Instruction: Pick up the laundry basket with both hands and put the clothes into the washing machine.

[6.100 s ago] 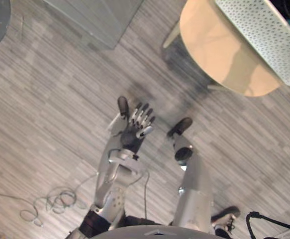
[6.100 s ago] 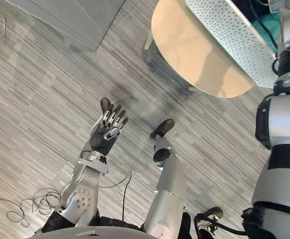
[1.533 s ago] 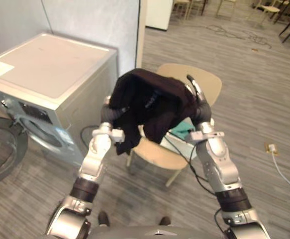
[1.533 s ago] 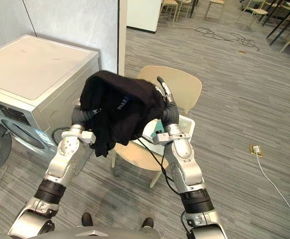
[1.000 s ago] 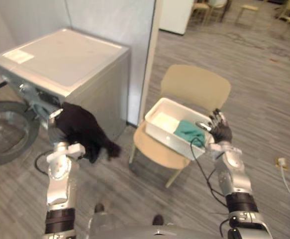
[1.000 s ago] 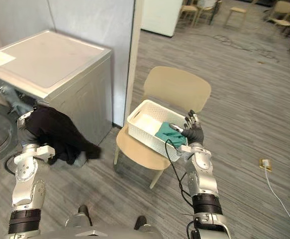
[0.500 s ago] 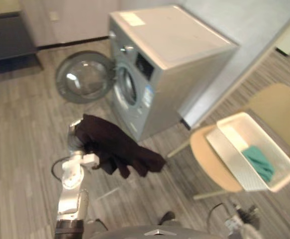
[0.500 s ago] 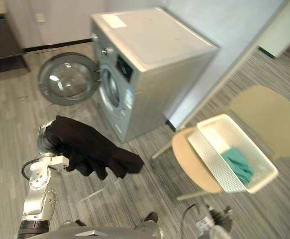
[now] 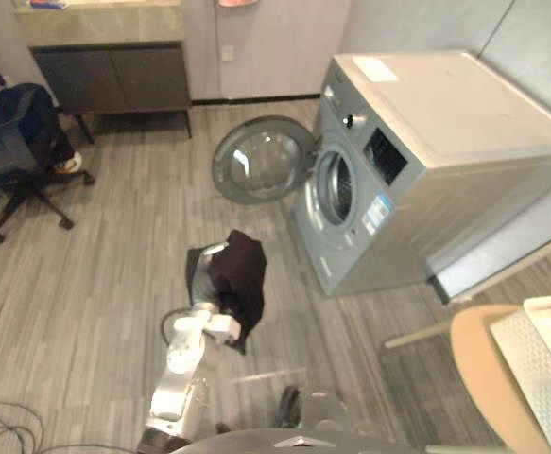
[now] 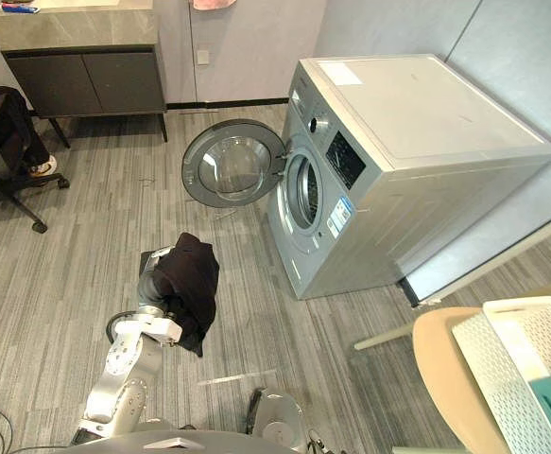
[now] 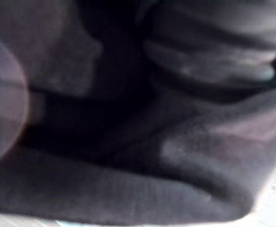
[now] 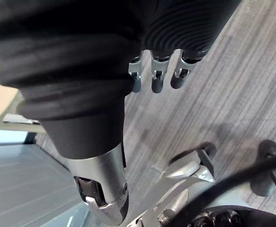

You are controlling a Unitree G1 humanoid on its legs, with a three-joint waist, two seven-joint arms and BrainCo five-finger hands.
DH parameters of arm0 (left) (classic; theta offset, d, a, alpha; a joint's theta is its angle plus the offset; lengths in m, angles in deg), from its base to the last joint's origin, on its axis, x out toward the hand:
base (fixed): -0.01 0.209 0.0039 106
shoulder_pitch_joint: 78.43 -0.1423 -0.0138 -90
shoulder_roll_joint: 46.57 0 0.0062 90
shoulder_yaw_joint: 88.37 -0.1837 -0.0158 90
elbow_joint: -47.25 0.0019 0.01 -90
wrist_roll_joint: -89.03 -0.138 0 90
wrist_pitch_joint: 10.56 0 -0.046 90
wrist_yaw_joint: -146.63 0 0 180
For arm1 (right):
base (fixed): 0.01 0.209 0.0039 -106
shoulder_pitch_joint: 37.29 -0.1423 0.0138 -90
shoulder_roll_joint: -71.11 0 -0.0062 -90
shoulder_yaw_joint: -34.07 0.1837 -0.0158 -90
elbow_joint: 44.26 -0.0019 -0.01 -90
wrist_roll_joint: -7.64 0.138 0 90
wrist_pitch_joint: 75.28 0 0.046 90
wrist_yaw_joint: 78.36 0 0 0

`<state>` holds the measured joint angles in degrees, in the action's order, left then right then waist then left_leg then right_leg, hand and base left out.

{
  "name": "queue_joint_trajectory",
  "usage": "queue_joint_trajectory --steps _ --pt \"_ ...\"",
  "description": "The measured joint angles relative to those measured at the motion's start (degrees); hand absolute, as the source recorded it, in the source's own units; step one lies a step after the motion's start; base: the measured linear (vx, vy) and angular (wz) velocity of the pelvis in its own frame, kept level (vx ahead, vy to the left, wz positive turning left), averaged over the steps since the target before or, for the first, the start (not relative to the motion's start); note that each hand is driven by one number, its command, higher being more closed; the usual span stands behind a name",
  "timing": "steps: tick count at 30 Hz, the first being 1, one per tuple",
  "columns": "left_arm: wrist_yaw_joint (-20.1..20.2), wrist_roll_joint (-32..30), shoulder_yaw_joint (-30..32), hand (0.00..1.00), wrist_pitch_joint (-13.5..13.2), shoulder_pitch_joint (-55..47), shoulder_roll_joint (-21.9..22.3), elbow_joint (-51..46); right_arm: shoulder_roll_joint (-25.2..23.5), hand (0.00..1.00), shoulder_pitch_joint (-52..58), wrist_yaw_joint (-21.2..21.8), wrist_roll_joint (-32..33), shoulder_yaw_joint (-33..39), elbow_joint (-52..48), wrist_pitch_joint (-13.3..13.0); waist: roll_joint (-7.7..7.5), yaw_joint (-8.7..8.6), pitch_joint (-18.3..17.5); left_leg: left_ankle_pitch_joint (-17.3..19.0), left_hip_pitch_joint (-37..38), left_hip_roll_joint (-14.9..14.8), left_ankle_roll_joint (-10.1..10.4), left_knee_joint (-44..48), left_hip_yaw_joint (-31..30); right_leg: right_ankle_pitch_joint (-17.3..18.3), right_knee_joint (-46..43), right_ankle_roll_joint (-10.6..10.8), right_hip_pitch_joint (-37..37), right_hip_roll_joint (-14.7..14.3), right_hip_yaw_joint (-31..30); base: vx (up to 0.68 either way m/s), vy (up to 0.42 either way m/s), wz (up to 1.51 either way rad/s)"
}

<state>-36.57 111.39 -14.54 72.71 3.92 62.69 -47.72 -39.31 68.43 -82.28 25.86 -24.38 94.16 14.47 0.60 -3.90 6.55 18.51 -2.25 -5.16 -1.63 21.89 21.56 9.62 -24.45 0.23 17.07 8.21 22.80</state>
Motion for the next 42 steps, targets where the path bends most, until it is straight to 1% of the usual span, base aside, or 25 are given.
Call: queue_joint_trajectory --steps 1,3,5,6,8,9,13,14,16,19,21,22,23,24,25,26,28,30,32,33,34,36,38,40,42 --pt "0.04 0.01 -0.07 1.0 0.01 0.44 -0.02 0.51 0.03 0.0 0.3 -0.01 -0.04 -0.24 -0.29 -0.01 -0.08 -0.33 -0.31 0.33 0.87 -0.24 1.31 0.24 -1.28 -4.16 1.55 -0.51 -1.38 -0.38 0.14 0.19 -0.049 0.38" --pt "0.05 0.03 -0.07 1.0 0.58 0.91 -0.03 1.63 0.69 0.0 0.27 -0.05 -0.18 -1.01 -0.35 -0.1 0.88 0.05 -0.63 -0.73 2.92 -0.72 3.32 -1.13 -1.24 -3.19 -0.34 -2.63 -2.96 -0.04 1.57 0.33 -0.07 0.32" --pt "0.02 0.03 -0.1 1.0 1.08 0.76 0.26 1.66 1.12 0.0 0.29 -0.03 -0.45 -1.95 -0.45 -0.07 0.87 -0.07 -0.63 -4.47 6.51 0.67 3.34 -3.7 -0.88 -1.84 -4.64 -2.98 -3.91 2.01 1.77 0.41 -0.087 0.33" --pt "-0.08 0.05 -0.04 1.0 1.04 0.65 0.22 1.64 1.42 0.0 0.57 0.06 -0.69 -2.44 -0.59 -0.07 1.07 -0.52 -0.92 -5.31 7.28 0.41 3.35 -1.65 -0.71 0.19 -7.1 -0.89 -3.78 1.95 1.46 0.26 -0.117 0.28" --pt "-0.27 0.1 1.17 1.0 1.09 0.2 0.28 1.61 1.95 0.0 1.2 0.07 -1.46 -4.38 -0.21 -0.01 0.32 -0.34 -2.15 -5.03 5.62 -1.63 3.52 8.26 0.27 3.44 -2.03 -1.28 -8.61 1.48 1.08 0.29 -0.107 0.02" --pt "-0.29 0.13 1.49 1.0 1.1 -0.31 0.32 1.54 3.16 0.0 1.41 0.09 -3.23 -4.66 -0.59 -0.04 2.17 -0.05 -2.63 -6.38 3.08 -5.39 3.31 17.45 0.95 3.59 -1.36 -1.69 -10.45 -0.13 1.22 0.28 -0.043 -0.37" --pt "-0.43 0.83 3.37 1.0 1.18 -1.54 0.41 1.37 4.4 0.0 2.9 -0.02 -7.02 -4.97 -2.42 -0.05 3.9 0.19 -3.76 -21.92 -2.23 -12.91 0.93 36.26 2.85 6.19 0.6 -2.14 -15.89 -2.27 -1.68 0.32 -0.032 -0.5" --pt "-0.59 1.03 3.17 1.0 1.31 -1.53 0.42 1.36 4.5 0.0 3.25 -0.32 -7.3 -5.3 -2.56 -0.02 3.85 0.15 -3.74 -17.74 -4.61 -15.62 0.93 42.3 3.13 6.38 1.87 -2.11 -18.07 -2.32 -2.18 0.25 0.016 -0.33" --pt "-1.02 1.03 2.83 1.0 1.39 -1.56 0.41 1.36 4.42 0.0 3.39 -0.4 -7.33 -6.09 -2.56 -0.02 3.17 0.24 -3.69 -13.92 -6.27 -16.93 0.75 43.08 4.11 6.33 3.27 -2.03 -19.51 -1.82 -3.02 0.23 0.055 -0.22" --pt "-1.56 1.06 3.15 1.0 1.68 -1.79 0.46 1.28 4.42 0.0 2.58 -0.44 -7.34 -7.01 -2.56 -0.09 2.37 1.61 -3.78 -6.78 -9.62 -17.32 1.25 29.71 5.85 5.68 6.9 -0.74 -21.29 0.13 -6.27 0.2 0.173 -0.4" --pt "-1.47 1.1 4.17 1.0 1.68 -2.7 0.52 1.22 4.61 0.0 2.34 -0.42 -7.4 -7.66 -2.38 -0.43 2.13 1.84 -3.82 -6.95 -9.72 -14.18 1.23 13.37 4.84 6.56 6.78 3.01 -21.1 2.17 -8.28 0.2 0.288 -0.43" --pt "-1.5 1.1 4.71 1.0 1.69 -3.57 0.59 1.22 5.22 0.0 2.59 -0.36 -7.43 -8.09 -2.25 -0.76 2.92 1.34 -3.82 -12.0 -8.96 -11.74 0.44 -0.05 1.54 8.07 5.6 5.22 -21.01 2.7 -9.52 0.18 0.272 -0.19" --pt "-1.5 1.1 4.98 1.0 1.66 -4.03 0.55 1.2 6.23 0.0 2.71 -0.33 -7.45 -8.09 -2.16 -0.84 3.82 1.29 -3.64 -18.17 -7.96 -11.04 2.87 -5.34 -1.06 8.74 4.78 6.42 -20.95 2.31 -10.05 0.24 0.308 -0.22" --pt "-1.95 1.16 7.56 1.0 1.79 -5.68 0.69 2.09 5.55 0.0 1.82 -0.32 -8.04 -8.61 -0.09 -0.53 1.61 0.65 -4.28 -17.31 -6.02 -8.66 5.98 -5.79 -0.08 9.52 4.17 7.25 -21.1 4.02 -13.02 0.25 0.229 -0.14" --pt "-2.32 1.17 9.28 1.0 1.79 -6.57 0.75 1.7 4.1 0.0 1.89 -0.35 -9.11 -8.89 -0.07 -0.95 -0.93 0.6 -4.07 -16.68 -6.27 -7.36 5.5 -4.13 -0.11 9.25 4.81 7.14 -20.89 4.97 -14.7 0.24 0.176 -0.11" --pt "-2.42 1.17 9.95 1.0 1.57 -6.68 0.73 1.54 3.68 0.0 1.57 -0.33 -9.65 -9.03 0.09 -0.99 -2.14 0.79 -3.48 -16.18 -7.27 -6.96 5.15 -1.9 -1.48 9.44 4.93 7.56 -20.94 5.61 -15.55 0.17 0.086 -0.17" --pt "-2.73 1.17 10.56 1.0 1.61 -7.74 0.73 1.59 3.36 0.0 0.78 -0.26 -11.32 -10.16 0.55 -1.03 -3.22 2.5 -2.32 -12.67 -10.09 -8.04 4.14 6.04 -4.43 9.34 5.55 8.17 -20.97 5.42 -18.08 0.1 0.076 -0.44" --pt "-2.71 1.17 10.09 1.0 1.63 -8.25 0.65 1.62 3.68 0.0 0.38 -0.18 -11.89 -10.49 1.7 -1.13 -3.4 2.5 -2.65 -10.45 -10.69 -8.67 4.18 9.29 -4.73 9.44 5.68 8.35 -20.99 5.39 -19.55 0.07 0.146 -0.45" --pt "-2.66 1.16 9.13 1.0 1.62 -8.25 0.54 1.63 4.53 0.0 -0.4 -0.15 -11.05 -9.45 2.6 -1.14 -1.78 2.45 -3.09 -6.05 -10.89 -9.7 5.39 10.94 -4.69 9.94 6.07 9.05 -20.35 5.0 -21.29 0.05 0.186 -0.45" --pt "-2.59 1.16 8.41 1.0 1.65 -8.47 0.43 1.75 5.04 0.0 -0.48 -0.2 -10.45 -7.49 2.87 -1.03 -0.36 2.28 -3.88 -2.39 -11.2 -9.84 7.7 10.72 -4.48 10.24 6.1 8.92 -19.07 4.79 -22.38 0.06 0.227 -0.4" --pt "-2.6 1.08 8.04 1.0 1.72 -8.52 0.19 1.92 4.86 0.0 -0.33 -0.3 -8.74 -5.41 3.34 -1.07 -0.26 1.96 -4.4 -1.4 -10.79 -8.21 7.3 10.54 -2.97 10.04 6.75 8.97 -18.95 6.37 -23.08 0.14 0.295 -0.42" --pt "-2.71 1.09 7.5 1.0 1.71 -8.27 0.12 2.42 4.95 0.0 -0.13 -0.49 -6.09 -2.94 4.3 -1.01 0.04 1.49 -4.8 -0.62 -8.98 -5.81 6.5 8.33 -0.74 8.04 1.26 7.43 -16.17 8.2 -25.94 0.12 0.18 -0.32" --pt "-2.87 1.09 7.55 1.0 1.65 -8.34 0.03 3.8 3.59 0.0 -0.28 -0.89 -2.41 -0.7 4.1 -1.18 0.69 0.7 -5.04 -0.98 -5.41 -4.96 6.14 4.76 1.59 1.98 -12.44 2.26 -7.84 8.46 -27.13 0.17 0.192 -0.4" --pt "-3.16 1.09 7.74 1.0 1.67 -9.65 -0.21 4.09 2.36 0.0 -0.53 -2.08 0.56 0.32 3.62 -1.76 1.72 0.25 -4.64 -1.69 -0.36 -4.89 5.5 0.55 4.16 -2.93 -20.47 2.35 -3.76 8.39 -26.8 0.22 0.145 -0.51" --pt "-4.18 1.09 8.3 1.0 1.68 -10.05 -0.11 4.09 1.22 0.0 -0.53 -2.8 1.77 0.07 1.62 -2.18 1.25 0.14 -4.33 -2.46 3.69 -5.18 6.09 -3.56 5.51 2.7 -24.25 2.63 -1.06 7.38 -22.66 0.21 0.052 -0.39"
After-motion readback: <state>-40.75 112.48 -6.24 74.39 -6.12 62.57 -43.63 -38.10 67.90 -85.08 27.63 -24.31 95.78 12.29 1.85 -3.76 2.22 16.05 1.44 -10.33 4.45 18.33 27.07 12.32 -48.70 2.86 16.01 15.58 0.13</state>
